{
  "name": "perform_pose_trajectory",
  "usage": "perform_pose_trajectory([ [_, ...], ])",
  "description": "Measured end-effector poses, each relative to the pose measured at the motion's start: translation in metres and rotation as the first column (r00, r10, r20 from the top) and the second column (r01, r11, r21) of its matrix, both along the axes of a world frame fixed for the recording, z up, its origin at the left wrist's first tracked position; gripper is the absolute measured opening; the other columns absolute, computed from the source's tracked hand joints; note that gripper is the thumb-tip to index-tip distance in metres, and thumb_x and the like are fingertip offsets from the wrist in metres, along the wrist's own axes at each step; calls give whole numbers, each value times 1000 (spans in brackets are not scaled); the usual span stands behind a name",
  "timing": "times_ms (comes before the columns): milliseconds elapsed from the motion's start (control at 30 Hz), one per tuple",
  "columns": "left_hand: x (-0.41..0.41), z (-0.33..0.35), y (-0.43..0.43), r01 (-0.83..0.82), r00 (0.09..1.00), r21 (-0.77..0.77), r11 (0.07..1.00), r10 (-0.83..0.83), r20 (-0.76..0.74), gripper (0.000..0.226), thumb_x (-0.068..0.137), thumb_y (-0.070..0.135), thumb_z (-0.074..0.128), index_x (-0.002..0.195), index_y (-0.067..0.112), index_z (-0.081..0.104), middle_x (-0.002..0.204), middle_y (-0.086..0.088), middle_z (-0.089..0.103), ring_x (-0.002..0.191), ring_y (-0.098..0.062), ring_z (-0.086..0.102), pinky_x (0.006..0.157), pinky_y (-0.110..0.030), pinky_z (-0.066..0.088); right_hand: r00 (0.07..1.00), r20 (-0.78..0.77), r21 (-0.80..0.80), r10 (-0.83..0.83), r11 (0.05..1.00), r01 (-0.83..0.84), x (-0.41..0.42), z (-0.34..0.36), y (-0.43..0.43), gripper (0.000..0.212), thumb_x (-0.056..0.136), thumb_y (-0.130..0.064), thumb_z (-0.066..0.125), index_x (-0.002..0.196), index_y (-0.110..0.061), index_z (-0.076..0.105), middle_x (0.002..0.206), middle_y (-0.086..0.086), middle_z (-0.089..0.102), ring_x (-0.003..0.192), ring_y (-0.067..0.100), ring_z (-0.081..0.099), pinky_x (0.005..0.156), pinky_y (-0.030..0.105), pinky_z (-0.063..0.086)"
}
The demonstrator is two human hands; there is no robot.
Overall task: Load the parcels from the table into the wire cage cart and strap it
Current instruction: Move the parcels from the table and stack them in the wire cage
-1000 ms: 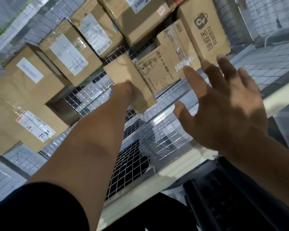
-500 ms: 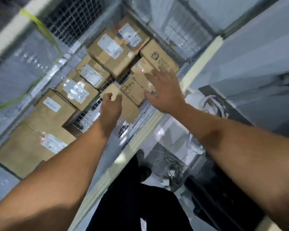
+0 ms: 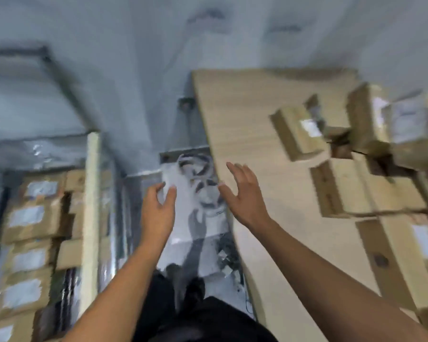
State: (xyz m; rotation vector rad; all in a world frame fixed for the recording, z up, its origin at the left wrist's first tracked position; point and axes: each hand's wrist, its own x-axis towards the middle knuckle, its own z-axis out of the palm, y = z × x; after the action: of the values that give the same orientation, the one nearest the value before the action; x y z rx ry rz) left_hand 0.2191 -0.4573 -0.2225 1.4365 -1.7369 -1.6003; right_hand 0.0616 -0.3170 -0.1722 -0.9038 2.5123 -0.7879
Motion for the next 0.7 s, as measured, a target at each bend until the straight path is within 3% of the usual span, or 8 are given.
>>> perform_pose_trajectory([
  [133,-82,29,50,308,951,-33,951,-309,-24,47,101,53,56,140,27,54,136,16,50,124,-6,46,101,-32,37,948,20,-88,-317,944,317,-47,28,102,59,103,-37,60,157,-18,43,162,8,41,154,25,29,125,41,24],
  [233,-140,36,75,440,896,-70,895,-443,-33,49,100,56,56,139,26,53,139,11,51,126,-9,47,99,-31,36,868,71,-129,-492,858,497,-73,36,153,59,103,-41,59,157,-25,42,162,3,41,152,22,31,124,40,27],
  [333,-203,31,92,546,838,-56,836,-546,4,54,99,60,55,142,27,48,148,5,48,131,-15,48,97,-32,38,803,133,-157,-581,788,596,-102,37,178,58,102,-42,60,155,-30,41,156,-3,44,144,17,41,119,43,36],
  [400,-248,26,101,579,815,-66,813,-578,41,56,98,59,56,145,30,46,150,1,47,134,-22,50,99,-36,42,777,170,-168,-606,760,628,-127,36,182,58,102,-40,61,155,-30,41,150,-9,45,134,8,46,112,32,38],
  [467,-294,21,110,619,785,-106,778,-616,67,54,98,57,56,148,42,41,155,-3,43,136,-28,51,108,-44,45,759,205,-141,-618,748,648,-155,35,178,58,103,-41,59,156,-27,41,154,-5,44,137,11,46,107,26,35],
  [533,-343,13,121,688,725,-166,706,-681,107,54,97,59,51,148,55,33,163,-4,31,144,-33,44,115,-53,42,744,236,-128,-625,739,662,-184,33,171,58,104,-45,56,156,-27,40,159,-3,43,141,14,45,109,29,37],
  [600,-390,0,130,755,655,-239,611,-725,216,60,96,63,44,152,57,25,169,-6,18,152,-37,28,122,-54,33,716,272,-140,-643,709,691,-214,28,161,58,104,-50,52,156,-29,40,160,-3,43,138,11,46,111,35,40],
  [700,-431,-29,131,864,499,-342,371,-722,479,64,98,65,39,157,54,18,170,-18,-1,155,-44,8,126,-53,19,699,229,-69,-677,706,705,-259,8,140,58,104,-50,48,156,-27,40,158,-2,44,137,13,45,110,34,38],
])
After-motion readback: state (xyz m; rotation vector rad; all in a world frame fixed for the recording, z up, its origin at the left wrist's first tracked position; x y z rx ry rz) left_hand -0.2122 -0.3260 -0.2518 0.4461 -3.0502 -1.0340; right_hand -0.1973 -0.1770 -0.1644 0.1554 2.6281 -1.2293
